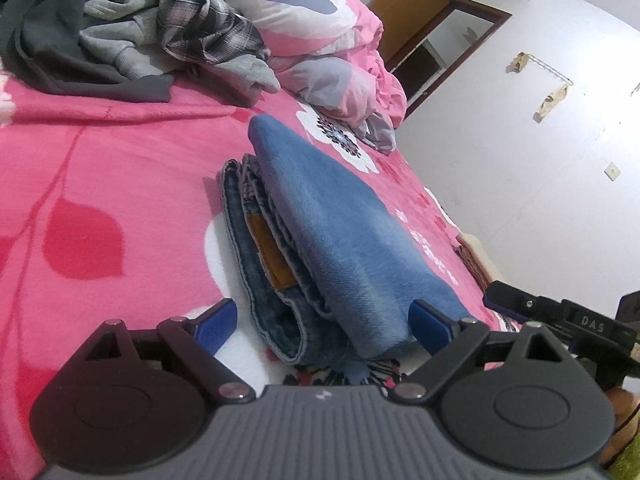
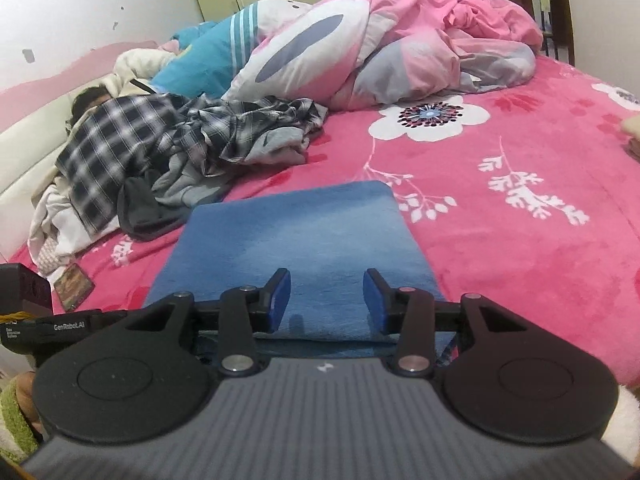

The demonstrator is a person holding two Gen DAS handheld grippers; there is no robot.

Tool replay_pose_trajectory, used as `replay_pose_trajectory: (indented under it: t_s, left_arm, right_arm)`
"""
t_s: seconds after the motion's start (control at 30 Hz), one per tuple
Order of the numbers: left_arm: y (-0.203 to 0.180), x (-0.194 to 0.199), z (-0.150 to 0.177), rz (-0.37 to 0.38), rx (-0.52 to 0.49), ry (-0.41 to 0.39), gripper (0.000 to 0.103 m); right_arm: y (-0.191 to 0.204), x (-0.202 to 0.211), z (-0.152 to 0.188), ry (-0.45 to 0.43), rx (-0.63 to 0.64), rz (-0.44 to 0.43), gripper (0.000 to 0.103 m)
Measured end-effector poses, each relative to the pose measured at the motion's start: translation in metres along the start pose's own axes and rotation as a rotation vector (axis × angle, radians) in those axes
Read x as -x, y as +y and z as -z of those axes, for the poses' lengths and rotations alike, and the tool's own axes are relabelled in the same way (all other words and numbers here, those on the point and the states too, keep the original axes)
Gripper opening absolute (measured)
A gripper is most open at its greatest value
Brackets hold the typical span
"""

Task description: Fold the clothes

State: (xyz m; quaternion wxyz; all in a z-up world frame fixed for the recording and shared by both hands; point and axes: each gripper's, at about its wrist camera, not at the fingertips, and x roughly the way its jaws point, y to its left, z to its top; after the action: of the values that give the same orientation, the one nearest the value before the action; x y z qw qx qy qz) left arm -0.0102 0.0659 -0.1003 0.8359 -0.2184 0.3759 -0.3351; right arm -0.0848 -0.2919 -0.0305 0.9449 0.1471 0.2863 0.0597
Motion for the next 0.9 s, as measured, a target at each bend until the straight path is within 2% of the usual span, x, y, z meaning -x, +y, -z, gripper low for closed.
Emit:
replay_pose_trajectory:
  t_s: [0.13, 0.2, 0.23, 0.43, 0.53, 0.6, 0.77, 0.83, 0.9]
  left_arm:
    - [-0.001, 0.01, -0.001, -0.017, 0.0, -0.006, 0.093]
    - [-0.001, 0.019, -0.002, -0.019, 0.007, -0.018, 0.093]
    - [0.0, 0.023, -0.003, -0.019, 0.013, -0.025, 0.093]
    - [0.015, 0.045, -0.01, -0.021, 0.108, -0.057, 0.093]
    - [0.025, 0.053, -0.013, -0.021, 0.184, -0.073, 0.093]
    - [0.027, 0.057, -0.013, -0.024, 0.207, -0.078, 0.093]
    - [0.026, 0.063, -0.011, -0.038, 0.223, -0.08, 0.093]
    - [0.023, 0.064, -0.009, -0.04, 0.219, -0.075, 0.093]
    - [0.021, 0.065, -0.007, -0.037, 0.216, -0.074, 0.093]
  right_arm:
    - [0.001, 0.003, 0.002, -0.043, -0.018, -0.05, 0.04]
    - [0.011, 0.005, 0.003, -0.067, 0.031, -0.078, 0.042]
    - [0.018, 0.006, 0.004, -0.078, 0.078, -0.091, 0.047]
    - [0.068, 0.006, 0.02, -0.125, 0.43, -0.14, 0.061]
    - [0.096, -0.001, 0.038, -0.13, 0.67, -0.138, 0.068]
    - [0.112, -0.007, 0.054, -0.134, 0.832, -0.127, 0.068]
    - [0.137, -0.031, 0.09, -0.133, 1.162, -0.02, 0.069]
    - [0.143, -0.04, 0.1, -0.132, 1.251, 0.008, 0.069]
    - [0.146, -0.046, 0.103, -0.127, 1.284, 0.033, 0.069]
